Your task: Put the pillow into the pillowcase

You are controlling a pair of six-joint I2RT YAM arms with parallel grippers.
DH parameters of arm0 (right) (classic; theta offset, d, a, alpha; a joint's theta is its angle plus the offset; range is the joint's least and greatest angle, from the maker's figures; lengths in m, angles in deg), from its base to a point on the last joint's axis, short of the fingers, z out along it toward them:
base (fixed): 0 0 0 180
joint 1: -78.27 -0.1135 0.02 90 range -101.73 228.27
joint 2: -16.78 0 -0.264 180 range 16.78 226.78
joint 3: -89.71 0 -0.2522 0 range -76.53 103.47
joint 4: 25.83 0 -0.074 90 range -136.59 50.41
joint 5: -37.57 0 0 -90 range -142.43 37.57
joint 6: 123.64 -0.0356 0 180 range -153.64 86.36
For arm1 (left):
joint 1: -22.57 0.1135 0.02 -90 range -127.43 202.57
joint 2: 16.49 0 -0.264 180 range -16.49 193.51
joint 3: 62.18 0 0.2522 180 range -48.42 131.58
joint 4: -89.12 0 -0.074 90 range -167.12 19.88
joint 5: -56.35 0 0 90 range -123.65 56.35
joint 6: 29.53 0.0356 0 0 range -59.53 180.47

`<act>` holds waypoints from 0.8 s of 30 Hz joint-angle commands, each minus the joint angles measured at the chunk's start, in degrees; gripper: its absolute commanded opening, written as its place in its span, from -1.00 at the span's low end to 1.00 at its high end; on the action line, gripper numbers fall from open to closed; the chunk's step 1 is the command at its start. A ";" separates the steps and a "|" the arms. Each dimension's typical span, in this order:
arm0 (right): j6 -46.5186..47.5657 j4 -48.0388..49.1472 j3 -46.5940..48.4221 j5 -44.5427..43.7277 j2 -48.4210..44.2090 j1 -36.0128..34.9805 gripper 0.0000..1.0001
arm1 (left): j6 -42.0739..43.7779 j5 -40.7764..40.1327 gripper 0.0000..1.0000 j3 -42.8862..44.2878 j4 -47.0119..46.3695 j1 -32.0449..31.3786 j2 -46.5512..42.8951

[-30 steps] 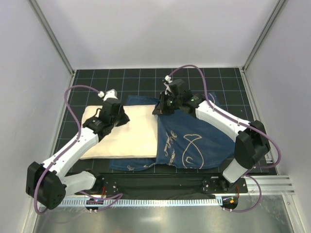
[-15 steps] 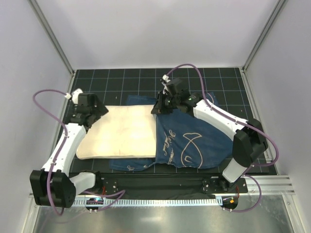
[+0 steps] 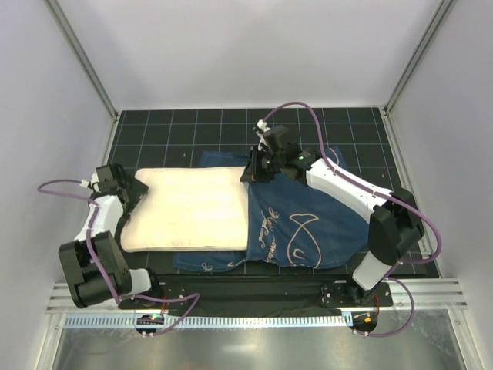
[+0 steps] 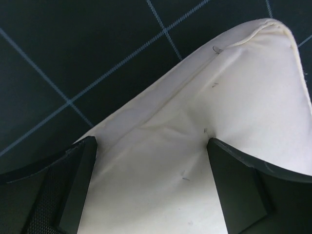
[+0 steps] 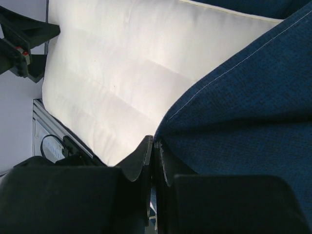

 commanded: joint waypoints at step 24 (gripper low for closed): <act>6.61 -10.87 16.85 -9.55 5.57 -0.02 -0.79 | -4.15 32.97 -0.99 1.94 -7.55 -15.14 -11.78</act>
